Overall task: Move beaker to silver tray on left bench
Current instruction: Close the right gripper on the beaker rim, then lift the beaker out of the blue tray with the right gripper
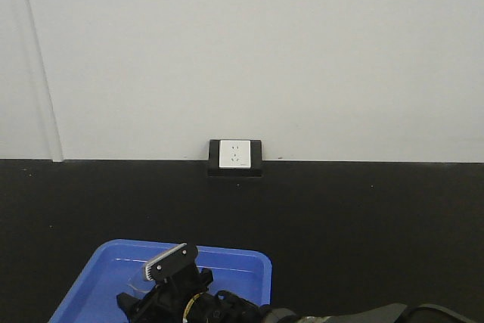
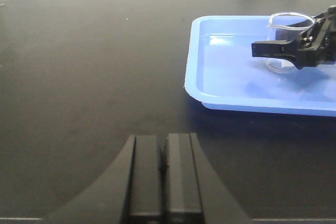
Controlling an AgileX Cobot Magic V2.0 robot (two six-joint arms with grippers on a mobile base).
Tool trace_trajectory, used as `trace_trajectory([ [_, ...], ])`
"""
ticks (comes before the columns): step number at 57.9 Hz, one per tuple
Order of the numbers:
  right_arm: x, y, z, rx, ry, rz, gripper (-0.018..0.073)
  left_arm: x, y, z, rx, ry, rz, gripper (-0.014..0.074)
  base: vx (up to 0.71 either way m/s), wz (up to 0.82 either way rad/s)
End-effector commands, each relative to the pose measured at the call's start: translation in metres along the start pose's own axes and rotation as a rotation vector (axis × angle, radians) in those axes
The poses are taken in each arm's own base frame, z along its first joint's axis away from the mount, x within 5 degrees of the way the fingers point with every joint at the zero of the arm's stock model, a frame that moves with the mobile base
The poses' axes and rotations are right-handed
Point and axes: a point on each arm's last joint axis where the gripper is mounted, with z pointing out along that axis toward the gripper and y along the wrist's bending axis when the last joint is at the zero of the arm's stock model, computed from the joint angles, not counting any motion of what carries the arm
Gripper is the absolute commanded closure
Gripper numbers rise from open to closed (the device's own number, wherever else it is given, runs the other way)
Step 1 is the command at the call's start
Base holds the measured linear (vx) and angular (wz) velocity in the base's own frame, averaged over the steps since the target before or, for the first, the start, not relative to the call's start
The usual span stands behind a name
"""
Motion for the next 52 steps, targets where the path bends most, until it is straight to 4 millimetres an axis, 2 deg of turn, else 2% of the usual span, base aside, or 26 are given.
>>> trace_trajectory([
  [1,-0.050,0.004,-0.008,-0.022,-0.156,-0.010,0.0249,0.001,-0.001,0.002,0.007,-0.066,-0.001,0.0595,0.00,0.00],
  [5,-0.052,0.005,-0.009,-0.023,-0.158,-0.012,0.0455,0.001,-0.001,0.002,0.007,-0.066,-0.001,0.0595,0.00,0.00],
  [8,-0.057,0.005,-0.011,-0.022,-0.164,-0.015,0.0566,0.001,-0.001,0.002,0.007,-0.066,-0.001,0.0595,0.00,0.00],
  [9,-0.058,0.005,-0.012,-0.020,-0.162,-0.014,0.0577,0.001,-0.001,0.002,0.007,-0.066,-0.001,0.0595,0.00,0.00],
  [14,-0.070,0.005,-0.017,-0.006,-0.154,-0.018,0.0573,0.001,-0.001,0.002,0.007,-0.066,-0.001,0.0595,0.00,0.00],
  [23,-0.104,0.005,-0.038,0.067,-0.069,-0.026,0.0570,0.001,-0.001,0.002,0.007,-0.066,-0.001,0.0595,0.00,0.00],
  [37,-0.163,0.003,-0.100,0.236,0.140,-0.026,0.0565,0.001,-0.001,0.002,0.007,-0.066,-0.001,0.0595,0.00,0.00],
  [44,-0.182,0.003,-0.133,0.302,0.256,-0.088,0.0564,0.001,-0.001,0.002,0.007,-0.066,-0.001,0.0595,0.00,0.00],
  [52,-0.204,0.008,-0.166,0.321,0.301,-0.143,0.0564,0.001,-0.001,0.002,0.007,-0.066,-0.001,0.0595,0.00,0.00],
])
